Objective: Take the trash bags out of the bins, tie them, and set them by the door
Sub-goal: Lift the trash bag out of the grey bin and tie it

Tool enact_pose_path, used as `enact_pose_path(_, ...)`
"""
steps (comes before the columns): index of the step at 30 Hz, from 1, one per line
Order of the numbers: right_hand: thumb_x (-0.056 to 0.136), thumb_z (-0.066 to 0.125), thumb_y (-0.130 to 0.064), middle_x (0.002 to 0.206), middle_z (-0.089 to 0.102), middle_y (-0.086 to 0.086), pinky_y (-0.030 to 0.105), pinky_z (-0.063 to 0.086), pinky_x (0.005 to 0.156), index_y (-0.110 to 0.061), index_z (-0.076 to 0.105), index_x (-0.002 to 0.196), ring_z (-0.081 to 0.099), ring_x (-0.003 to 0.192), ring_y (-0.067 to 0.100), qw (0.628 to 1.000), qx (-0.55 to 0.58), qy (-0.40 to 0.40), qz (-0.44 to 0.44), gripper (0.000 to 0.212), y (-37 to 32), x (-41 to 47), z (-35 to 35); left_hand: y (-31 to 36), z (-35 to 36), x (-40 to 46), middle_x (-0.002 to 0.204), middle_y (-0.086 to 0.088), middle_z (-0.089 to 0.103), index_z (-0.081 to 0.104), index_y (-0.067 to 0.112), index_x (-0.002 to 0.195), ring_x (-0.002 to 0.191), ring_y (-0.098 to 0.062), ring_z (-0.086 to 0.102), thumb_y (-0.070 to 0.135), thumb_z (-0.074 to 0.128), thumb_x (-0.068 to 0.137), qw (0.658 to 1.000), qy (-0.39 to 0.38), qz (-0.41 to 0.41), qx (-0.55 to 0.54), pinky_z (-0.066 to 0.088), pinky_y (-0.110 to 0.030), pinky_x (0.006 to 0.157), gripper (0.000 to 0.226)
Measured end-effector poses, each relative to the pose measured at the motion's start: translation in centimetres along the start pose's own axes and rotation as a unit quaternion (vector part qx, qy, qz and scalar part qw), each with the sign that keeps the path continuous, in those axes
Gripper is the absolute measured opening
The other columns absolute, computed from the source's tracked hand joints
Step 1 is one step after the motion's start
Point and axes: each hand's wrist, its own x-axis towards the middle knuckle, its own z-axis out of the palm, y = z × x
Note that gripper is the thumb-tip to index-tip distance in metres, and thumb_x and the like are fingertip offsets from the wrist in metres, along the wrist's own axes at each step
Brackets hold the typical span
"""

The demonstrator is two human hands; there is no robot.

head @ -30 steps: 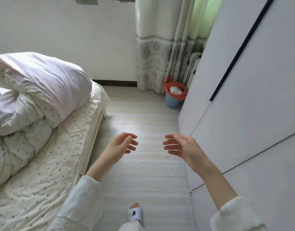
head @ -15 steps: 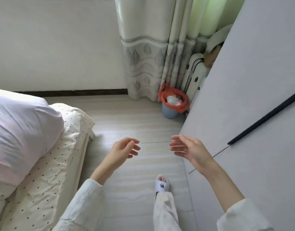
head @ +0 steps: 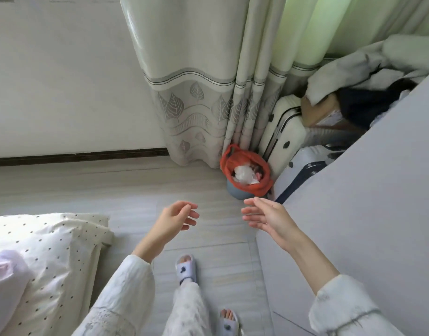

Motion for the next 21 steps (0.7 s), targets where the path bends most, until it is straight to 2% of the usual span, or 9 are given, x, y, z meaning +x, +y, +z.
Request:
enact_pose_path(5,0.099,0.038,-0.019,0.084,0.064,0.007,0.025,0.047,0.067,-0.005,0.059,0.107,0.061,0.074,0.020,0.997,0.045,0.057,0.027,0.026,-3.5,11.1,-0.7,2.3,-0.7,13.5,0.085,-0.005,0.063,0.059,0.014,0.095,0.061,-0.008,0.061,0.014,0.036,0.097,0.996,-0.065,-0.035,0.042,0.048,-0.010,0.053,0.023)
enact_pose_path(9,0.097,0.038,-0.015,0.084,0.063,0.006,0.026,0.046,0.066,-0.005,0.057,0.109,0.060,0.072,0.019,0.984,0.081,0.140,0.079,0.025,-4.7,20.6,-1.7,3.7,-0.7,25.2,0.088,-0.008,0.060,0.057,0.012,0.098,0.068,-0.015,0.056,0.013,0.035,0.096,0.987,-0.111,-0.068,0.096,0.045,-0.008,0.049,0.022)
enact_pose_path(13,0.095,0.040,-0.011,0.083,0.061,0.007,0.026,0.044,0.065,-0.007,0.055,0.105,0.058,0.070,0.019,0.961,0.133,0.199,0.140,0.018,-4.6,28.5,-3.1,4.1,-0.7,35.5,0.095,-0.008,0.061,0.055,0.014,0.101,0.073,-0.016,0.056,0.009,0.035,0.095,0.967,-0.157,-0.070,0.190,0.044,-0.019,0.061,0.022)
enact_pose_path(16,0.094,0.042,-0.011,0.087,0.060,0.010,0.027,0.043,0.064,-0.010,0.053,0.103,0.056,0.069,0.019,0.937,0.162,0.249,0.184,0.014,-3.0,34.0,-5.0,3.4,0.3,42.3,0.101,-0.013,0.062,0.056,0.009,0.106,0.078,-0.023,0.054,0.001,0.035,0.091,0.948,-0.175,-0.065,0.258,0.042,-0.021,0.061,0.026)
enact_pose_path(19,0.095,0.042,-0.013,0.087,0.058,0.009,0.026,0.041,0.063,-0.011,0.050,0.109,0.053,0.068,0.017,0.913,0.179,0.281,0.234,0.016,0.2,39.6,-7.0,1.0,2.0,48.5,0.113,-0.019,0.063,0.056,0.002,0.112,0.086,-0.029,0.055,0.000,0.037,0.091,0.931,-0.181,-0.063,0.310,0.039,-0.026,0.071,0.028)
enact_pose_path(21,0.097,0.041,-0.015,0.095,0.057,0.012,0.027,0.041,0.063,-0.007,0.049,0.120,0.051,0.070,0.017,0.901,0.183,0.292,0.262,0.026,2.8,43.3,-8.6,-1.3,3.3,52.3,0.118,-0.018,0.061,0.055,0.004,0.116,0.091,-0.029,0.058,0.005,0.041,0.091,0.920,-0.185,-0.058,0.342,0.042,-0.029,0.078,0.028)
